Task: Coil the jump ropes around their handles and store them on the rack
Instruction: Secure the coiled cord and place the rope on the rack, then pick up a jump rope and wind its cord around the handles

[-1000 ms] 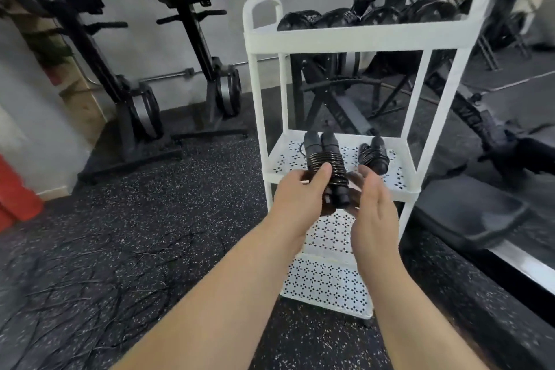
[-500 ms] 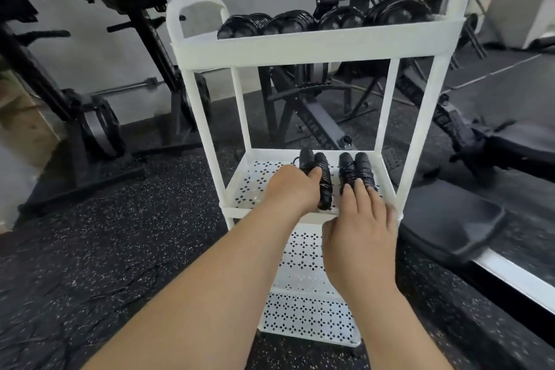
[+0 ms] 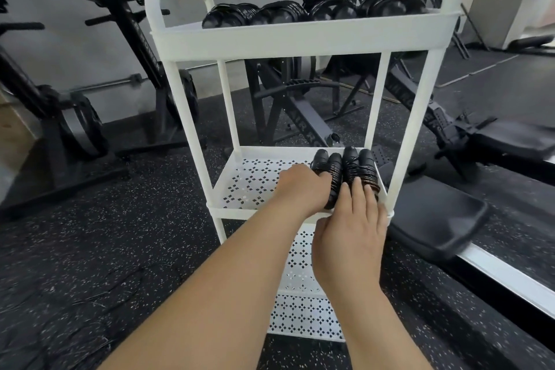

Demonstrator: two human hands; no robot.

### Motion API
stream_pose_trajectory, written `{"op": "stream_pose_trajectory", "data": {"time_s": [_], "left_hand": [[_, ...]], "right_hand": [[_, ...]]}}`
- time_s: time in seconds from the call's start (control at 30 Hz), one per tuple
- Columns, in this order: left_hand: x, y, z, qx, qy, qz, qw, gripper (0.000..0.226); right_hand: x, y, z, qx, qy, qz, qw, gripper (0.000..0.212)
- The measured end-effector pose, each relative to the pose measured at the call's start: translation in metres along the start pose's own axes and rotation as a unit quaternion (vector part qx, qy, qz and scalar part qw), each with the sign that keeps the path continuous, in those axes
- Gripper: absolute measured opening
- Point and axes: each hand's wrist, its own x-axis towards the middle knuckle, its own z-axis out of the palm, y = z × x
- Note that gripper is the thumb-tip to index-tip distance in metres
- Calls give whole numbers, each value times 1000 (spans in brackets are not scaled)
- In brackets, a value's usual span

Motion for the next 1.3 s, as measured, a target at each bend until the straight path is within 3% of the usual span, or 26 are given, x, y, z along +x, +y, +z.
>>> {"op": "stream_pose_trajectory", "data": {"time_s": [0.1,0.33,0.67,0.83,0.93,1.1,1.3], "left_hand": [[-4,0,-5,16,-20,14,1000,33],[-11,0,3,71,35,8,997,46],[-28,-10,-14,84,17,26,996,48],[-62,-42,-37,-9,108,100,989,39],[-87,-73,-54,-58,171,115,977,34],[-144,-147,-87,-66,220,45,972,29],[-217,-238,-116,4,214,-69,974,32]], "right_hand": [[0,-2,0,6,7,0,1000,64],[0,-3,1,25,15,10,1000,57],[-4,-14,-5,57,-9,-6,998,61],[-17,-34,-12,109,-33,-65,991,69],[-31,-49,-13,139,-61,-115,982,63],[-69,-84,-8,154,-138,-192,959,54],[-131,-131,4,141,-232,-300,915,49]]}}
